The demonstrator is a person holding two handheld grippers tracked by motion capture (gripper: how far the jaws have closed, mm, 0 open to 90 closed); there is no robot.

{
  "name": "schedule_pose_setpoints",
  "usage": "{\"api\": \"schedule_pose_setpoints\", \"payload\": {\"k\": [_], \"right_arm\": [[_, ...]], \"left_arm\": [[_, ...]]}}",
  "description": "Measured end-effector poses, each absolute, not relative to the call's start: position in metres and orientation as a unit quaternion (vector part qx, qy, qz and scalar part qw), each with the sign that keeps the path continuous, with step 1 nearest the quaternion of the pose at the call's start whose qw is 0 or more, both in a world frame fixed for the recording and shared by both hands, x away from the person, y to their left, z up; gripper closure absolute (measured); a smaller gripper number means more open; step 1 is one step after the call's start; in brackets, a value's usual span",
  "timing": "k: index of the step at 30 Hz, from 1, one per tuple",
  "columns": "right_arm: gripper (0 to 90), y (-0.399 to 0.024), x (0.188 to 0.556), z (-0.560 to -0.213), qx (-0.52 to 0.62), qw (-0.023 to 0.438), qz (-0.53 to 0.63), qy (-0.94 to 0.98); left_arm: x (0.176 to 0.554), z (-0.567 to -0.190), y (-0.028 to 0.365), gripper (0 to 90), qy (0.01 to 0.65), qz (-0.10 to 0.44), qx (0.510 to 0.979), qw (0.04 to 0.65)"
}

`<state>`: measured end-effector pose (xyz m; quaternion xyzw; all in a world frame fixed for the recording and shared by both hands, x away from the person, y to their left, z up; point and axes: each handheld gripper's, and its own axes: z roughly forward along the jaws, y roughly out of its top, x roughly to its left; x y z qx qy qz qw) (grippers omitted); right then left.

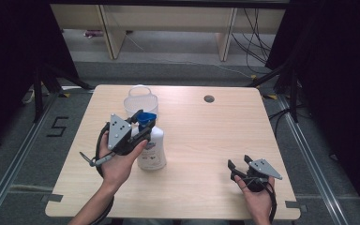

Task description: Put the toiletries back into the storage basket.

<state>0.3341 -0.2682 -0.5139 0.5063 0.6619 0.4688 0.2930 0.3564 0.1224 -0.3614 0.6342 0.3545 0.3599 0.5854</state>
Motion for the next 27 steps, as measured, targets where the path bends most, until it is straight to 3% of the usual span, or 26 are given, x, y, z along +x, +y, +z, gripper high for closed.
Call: {"api": "schedule_pose_setpoints", "payload": {"k": [3, 27], "right_arm": [[30.0, -0.269, 0.334, -0.514, 0.505, 0.293, 0.468, 0.663], [29.7, -0.271, 0.334, -0.513, 0.508, 0.293, 0.468, 0.661]], "left_arm": [[0.357, -0.361, 0.122, 58.0, 0.360, 0.363, 0.632, 0.583], [0.362, -0.351, 0.131, 59.4, 0.367, 0.329, 0.631, 0.599]]}}
